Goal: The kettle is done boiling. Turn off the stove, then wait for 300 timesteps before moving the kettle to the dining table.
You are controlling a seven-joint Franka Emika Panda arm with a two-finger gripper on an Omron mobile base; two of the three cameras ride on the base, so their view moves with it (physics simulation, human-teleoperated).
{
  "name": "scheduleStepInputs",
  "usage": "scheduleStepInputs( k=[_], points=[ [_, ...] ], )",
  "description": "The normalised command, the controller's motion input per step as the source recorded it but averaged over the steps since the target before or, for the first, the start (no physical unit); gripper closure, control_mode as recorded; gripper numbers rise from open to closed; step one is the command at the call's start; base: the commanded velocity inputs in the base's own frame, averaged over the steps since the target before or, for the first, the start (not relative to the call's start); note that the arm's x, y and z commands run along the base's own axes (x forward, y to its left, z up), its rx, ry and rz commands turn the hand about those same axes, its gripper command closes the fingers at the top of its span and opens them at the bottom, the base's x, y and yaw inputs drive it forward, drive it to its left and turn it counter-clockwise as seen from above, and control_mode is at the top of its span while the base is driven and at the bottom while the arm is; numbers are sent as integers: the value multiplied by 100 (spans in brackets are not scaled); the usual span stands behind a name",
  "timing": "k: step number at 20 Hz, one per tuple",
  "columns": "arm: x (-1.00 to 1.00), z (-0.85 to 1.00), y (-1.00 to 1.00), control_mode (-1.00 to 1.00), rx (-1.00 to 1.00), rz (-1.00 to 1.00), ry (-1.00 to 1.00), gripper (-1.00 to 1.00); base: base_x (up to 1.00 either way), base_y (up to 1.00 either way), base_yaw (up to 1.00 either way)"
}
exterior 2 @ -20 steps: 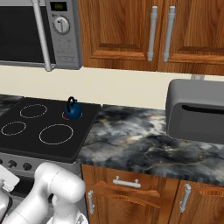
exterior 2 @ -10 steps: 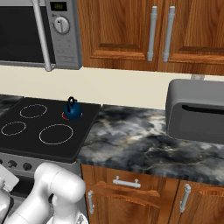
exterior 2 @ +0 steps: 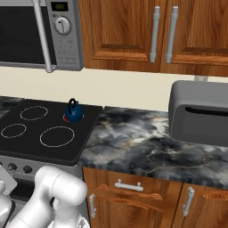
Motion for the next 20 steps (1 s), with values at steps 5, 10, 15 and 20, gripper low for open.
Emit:
scheduleStepInputs(
  k=[5,10,15,20],
  points=[
    [6,0,-1,-100,20,9,0,100,0,0,0],
    [11,2,0,-100,25,10,0,100,0,0,0],
    [6,13,-7,-100,28,11,0,100,0,0,0],
    [8,20,-9,-100,29,13,0,100,0,0,0]
  ],
)
